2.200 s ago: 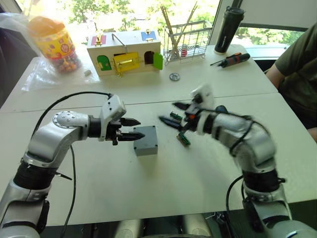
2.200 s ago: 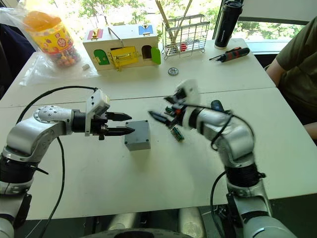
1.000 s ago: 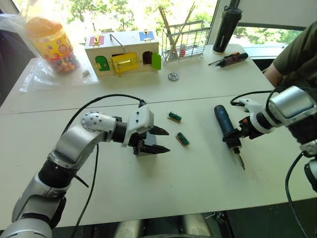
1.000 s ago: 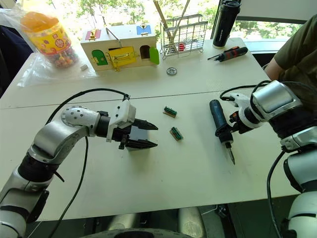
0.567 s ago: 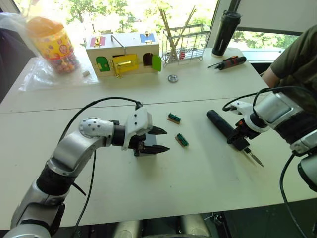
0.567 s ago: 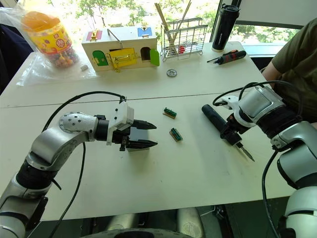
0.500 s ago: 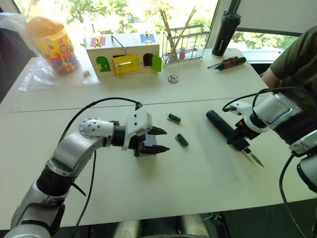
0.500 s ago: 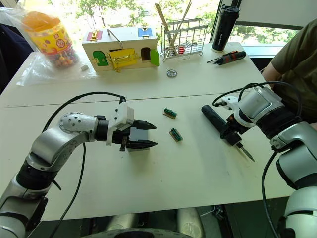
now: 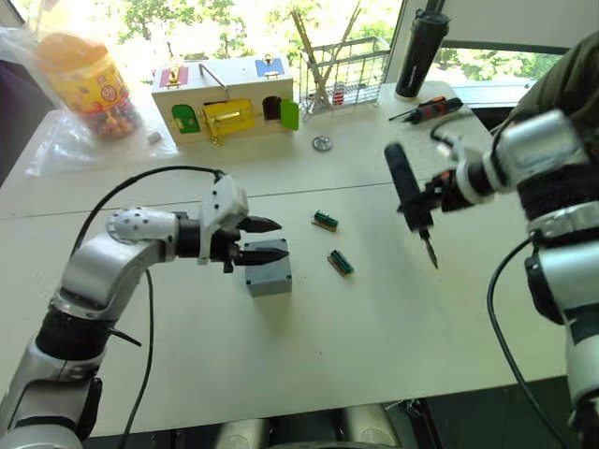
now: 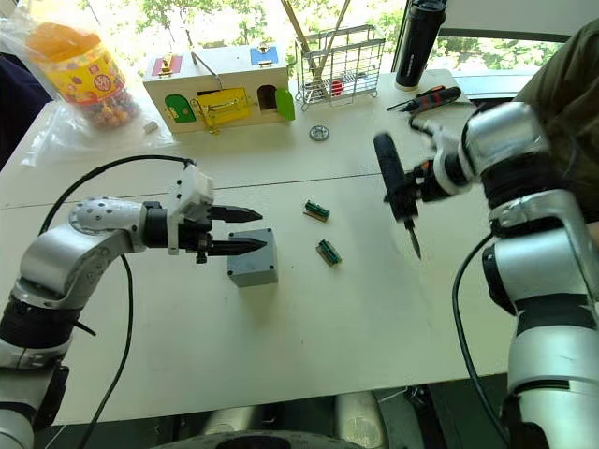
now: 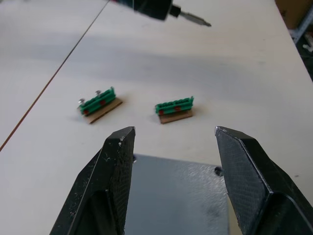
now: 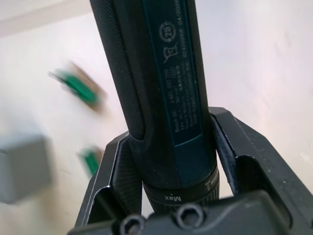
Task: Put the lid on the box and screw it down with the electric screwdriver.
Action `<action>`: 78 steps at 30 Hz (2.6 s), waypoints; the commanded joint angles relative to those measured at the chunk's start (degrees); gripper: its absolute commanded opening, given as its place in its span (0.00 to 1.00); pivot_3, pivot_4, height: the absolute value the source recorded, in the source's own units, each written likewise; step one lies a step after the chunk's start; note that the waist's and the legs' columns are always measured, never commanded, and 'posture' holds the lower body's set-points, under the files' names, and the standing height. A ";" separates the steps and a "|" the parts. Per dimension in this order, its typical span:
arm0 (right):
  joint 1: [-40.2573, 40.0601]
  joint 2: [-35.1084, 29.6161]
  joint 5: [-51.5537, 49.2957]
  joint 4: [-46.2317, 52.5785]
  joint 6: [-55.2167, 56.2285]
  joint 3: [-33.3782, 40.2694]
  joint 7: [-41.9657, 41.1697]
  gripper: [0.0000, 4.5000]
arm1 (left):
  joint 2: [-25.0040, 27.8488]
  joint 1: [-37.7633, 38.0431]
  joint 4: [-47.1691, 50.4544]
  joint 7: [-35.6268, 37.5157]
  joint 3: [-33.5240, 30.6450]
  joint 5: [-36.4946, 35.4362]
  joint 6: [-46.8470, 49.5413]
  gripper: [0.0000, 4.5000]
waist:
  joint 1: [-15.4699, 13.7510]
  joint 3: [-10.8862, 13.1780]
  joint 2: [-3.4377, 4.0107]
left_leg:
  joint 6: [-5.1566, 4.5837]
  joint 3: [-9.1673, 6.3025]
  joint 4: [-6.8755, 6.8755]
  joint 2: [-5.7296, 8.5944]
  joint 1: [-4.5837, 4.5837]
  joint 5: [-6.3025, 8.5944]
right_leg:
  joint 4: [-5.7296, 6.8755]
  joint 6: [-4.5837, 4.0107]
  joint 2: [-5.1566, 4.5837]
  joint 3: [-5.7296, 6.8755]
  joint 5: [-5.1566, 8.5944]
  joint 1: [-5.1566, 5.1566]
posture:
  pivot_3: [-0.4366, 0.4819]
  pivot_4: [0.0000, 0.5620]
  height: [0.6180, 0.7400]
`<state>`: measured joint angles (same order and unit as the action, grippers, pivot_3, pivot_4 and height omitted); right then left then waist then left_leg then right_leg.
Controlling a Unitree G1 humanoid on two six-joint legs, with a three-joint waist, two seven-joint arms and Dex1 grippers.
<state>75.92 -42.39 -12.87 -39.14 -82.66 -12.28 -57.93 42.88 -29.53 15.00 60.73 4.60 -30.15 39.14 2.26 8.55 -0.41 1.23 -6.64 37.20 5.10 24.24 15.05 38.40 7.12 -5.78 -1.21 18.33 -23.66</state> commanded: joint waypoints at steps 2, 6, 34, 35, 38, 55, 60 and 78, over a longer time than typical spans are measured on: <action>-3.36 6.59 -7.52 20.24 1.76 25.69 9.83 0.40 | 1.25 -1.44 -1.86 1.13 -2.26 -0.79 0.01 0.59 | 0.17 0.00 -0.02 | 0.00 0.00 0.05 0.05 0.15 0.00 | 0.04 0.00 -0.07 0.13 0.00 -0.03 | 0.48 0.27 1.00; -14.05 23.57 -12.90 48.60 14.58 41.75 23.85 0.40 | 4.07 0.07 -0.98 2.68 -2.30 -1.50 2.05 0.59 | 0.37 0.03 0.04 | -0.03 0.12 0.13 0.11 0.23 0.01 | 0.09 0.03 -0.14 0.12 -0.02 0.02 | 0.48 0.27 1.00; -45.42 39.68 -12.21 60.49 46.89 10.01 30.13 0.40 | 1.31 5.13 -2.32 -1.90 5.91 8.69 -3.05 0.59 | 1.58 0.03 0.13 | -0.07 0.01 0.50 0.23 0.07 0.02 | 0.93 0.02 -0.03 0.00 -0.01 -0.05 | 0.48 0.27 1.00; -45.54 39.44 -11.79 59.88 47.81 9.44 30.07 0.40 | 1.40 5.08 -2.60 -1.77 5.88 8.79 -3.30 0.59 | 1.58 0.03 0.13 | -0.07 0.01 0.50 0.23 0.05 0.02 | 0.93 0.02 -0.03 0.00 -0.01 -0.04 | 0.48 0.27 1.00; -46.13 38.90 -10.60 58.24 50.19 7.95 29.92 0.40 | 2.04 4.83 -3.68 -1.15 5.92 9.20 -4.26 0.59 | 1.53 0.03 0.13 | -0.07 0.00 0.50 0.23 0.04 0.02 | 0.93 0.02 -0.02 0.00 -0.01 -0.03 | 0.48 0.27 1.00; -48.53 38.17 -6.51 54.04 55.81 1.69 29.43 0.40 | 2.08 5.47 -3.65 -0.46 5.72 8.80 -3.90 0.59 | 1.60 0.01 0.13 | -0.08 0.00 0.42 0.23 -0.23 0.03 | 0.92 0.02 -0.01 -0.01 -0.01 0.18 | 0.48 0.27 1.00; -49.59 37.86 -3.66 52.86 56.15 -1.91 29.86 0.40 | 1.92 5.80 -3.59 -0.51 5.86 9.05 -3.91 0.59 | 1.60 -0.09 0.11 | -0.09 0.07 0.02 0.22 -0.84 0.03 | 0.90 0.02 -0.03 -0.05 0.00 0.56 | 0.48 0.27 1.00; -54.29 38.92 -0.35 43.99 58.25 -1.67 32.08 0.40 | 1.58 6.74 -2.18 -0.49 6.25 8.80 -3.41 0.59 | 1.06 -0.94 0.14 | -0.59 0.04 -0.33 0.09 -1.92 0.37 | 0.58 0.00 0.15 -0.20 0.03 1.36 | 0.48 0.27 1.00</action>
<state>23.89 -2.78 -14.96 10.52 -21.43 -11.93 -26.14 44.34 -23.19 12.29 59.81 10.13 -21.83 34.87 3.32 7.60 -0.28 0.64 -6.60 36.88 5.18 22.32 15.41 38.98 7.12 -5.62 -1.41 18.36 -22.30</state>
